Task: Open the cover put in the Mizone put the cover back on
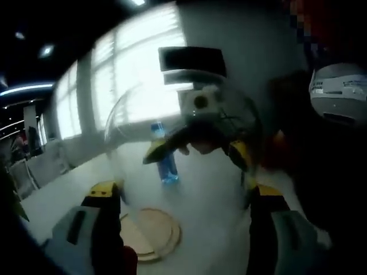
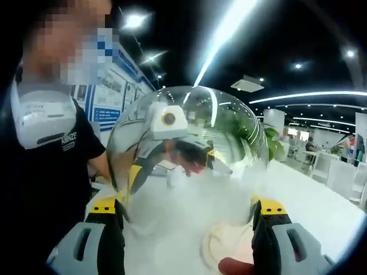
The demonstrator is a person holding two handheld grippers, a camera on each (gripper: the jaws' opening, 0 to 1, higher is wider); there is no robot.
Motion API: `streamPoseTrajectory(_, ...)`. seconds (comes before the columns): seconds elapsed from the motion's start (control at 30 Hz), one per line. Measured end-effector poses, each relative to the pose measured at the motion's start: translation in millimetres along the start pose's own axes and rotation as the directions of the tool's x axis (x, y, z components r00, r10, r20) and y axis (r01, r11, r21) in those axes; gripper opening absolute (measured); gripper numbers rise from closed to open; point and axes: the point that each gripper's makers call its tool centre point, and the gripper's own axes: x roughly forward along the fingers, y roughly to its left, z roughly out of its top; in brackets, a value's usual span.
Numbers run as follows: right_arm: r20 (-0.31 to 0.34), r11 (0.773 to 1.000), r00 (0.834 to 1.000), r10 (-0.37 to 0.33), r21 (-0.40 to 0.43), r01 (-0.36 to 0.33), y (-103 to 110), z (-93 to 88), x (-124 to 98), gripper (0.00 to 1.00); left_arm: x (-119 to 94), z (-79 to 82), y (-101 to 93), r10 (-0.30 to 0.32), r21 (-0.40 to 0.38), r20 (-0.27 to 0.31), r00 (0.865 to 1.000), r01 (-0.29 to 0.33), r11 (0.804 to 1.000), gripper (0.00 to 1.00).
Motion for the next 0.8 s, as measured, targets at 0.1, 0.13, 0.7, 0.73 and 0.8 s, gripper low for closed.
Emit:
streamPoseTrajectory(0.1,-0.009,1.0,1.0,0.002,-0.002,-0.002,2,0.0,-1,0.86,0,0.0,-2.8,0.0,0.007,-0.015,1.0,0.0,1.0,0.78)
streamPoseTrajectory(0.13,-0.01,1.0,1.0,0.003,-0.003,-0.004,3,0.3,-1,0.86,0,-0.1,-3.3,0.001,0.008,-0.022,1.0,0.0,1.0,0.78)
streamPoseTrajectory(0.7,-0.001,1.0,1.0,0.021,-0.002,-0.021,15,2.2,-4,0.86,-2,1.7,-15.5,0.001,0.001,-0.009,1.0,-0.001,1.0,0.79)
streamPoseTrajectory(0.73,-0.003,1.0,1.0,0.022,-0.003,-0.022,16,2.4,-4,0.86,-2,1.8,-16.6,0.003,0.0,-0.011,1.0,-0.003,1.0,0.79)
streamPoseTrajectory(0.8,-0.006,1.0,1.0,0.026,-0.003,-0.026,18,2.9,-3,0.86,-4,2.1,-19.6,0.007,-0.002,-0.012,1.0,-0.007,1.0,0.79)
